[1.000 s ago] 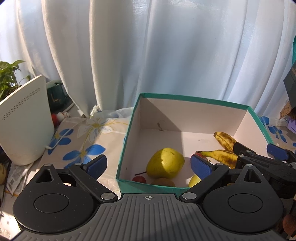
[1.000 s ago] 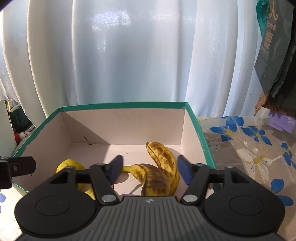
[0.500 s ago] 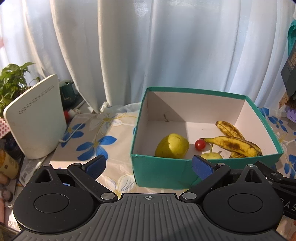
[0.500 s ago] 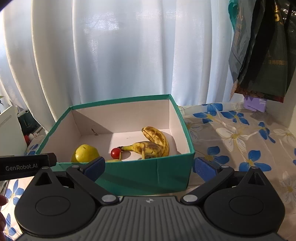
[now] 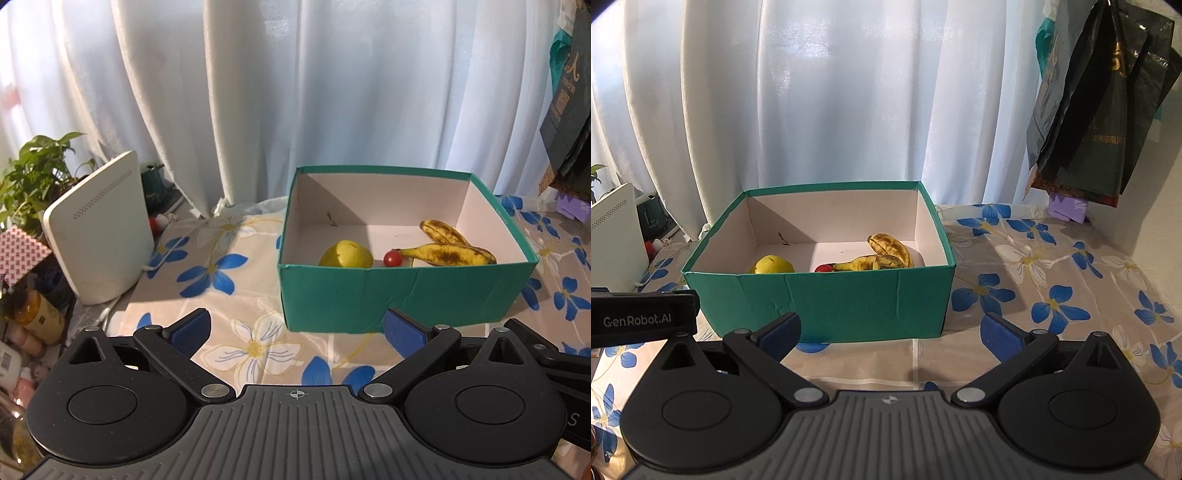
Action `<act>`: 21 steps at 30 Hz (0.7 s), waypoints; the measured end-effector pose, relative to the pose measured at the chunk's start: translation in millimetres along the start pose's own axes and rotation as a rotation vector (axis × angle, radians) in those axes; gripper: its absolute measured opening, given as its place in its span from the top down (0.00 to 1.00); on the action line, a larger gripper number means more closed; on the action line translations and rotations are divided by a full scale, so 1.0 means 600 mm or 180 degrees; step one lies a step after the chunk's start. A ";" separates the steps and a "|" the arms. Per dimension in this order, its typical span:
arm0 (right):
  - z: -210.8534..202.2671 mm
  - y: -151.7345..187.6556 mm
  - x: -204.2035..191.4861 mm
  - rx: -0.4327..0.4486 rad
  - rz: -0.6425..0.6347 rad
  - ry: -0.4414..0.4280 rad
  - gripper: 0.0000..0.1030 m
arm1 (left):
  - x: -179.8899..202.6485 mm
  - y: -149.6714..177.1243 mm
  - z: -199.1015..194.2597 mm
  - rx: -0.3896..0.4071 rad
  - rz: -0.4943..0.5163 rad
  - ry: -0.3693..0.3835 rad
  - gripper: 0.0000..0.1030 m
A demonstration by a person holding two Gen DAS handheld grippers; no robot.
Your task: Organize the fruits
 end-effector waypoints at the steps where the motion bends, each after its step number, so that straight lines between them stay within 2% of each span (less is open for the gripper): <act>1: -0.005 0.002 0.000 -0.0002 0.0002 0.0001 0.00 | -0.001 0.003 -0.004 0.0002 0.0009 -0.0004 0.01; 7: -0.031 0.011 -0.006 0.0018 -0.0057 0.0074 0.00 | -0.011 0.022 -0.025 -0.0006 0.0029 -0.0017 0.01; 21: -0.061 0.016 -0.019 0.0064 -0.0060 0.0050 0.00 | -0.029 0.040 -0.047 0.0005 0.0019 -0.0024 0.01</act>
Point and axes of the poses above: each gripper's, at about its wrist camera, not at the fingertips, and z roughly the way its jaws point, x to its right, y to its underside, the point moved 8 cm from there along z, roughly the way its jaws point, and after that the axes turned 2 degrees about x, right-handed, at the moved point
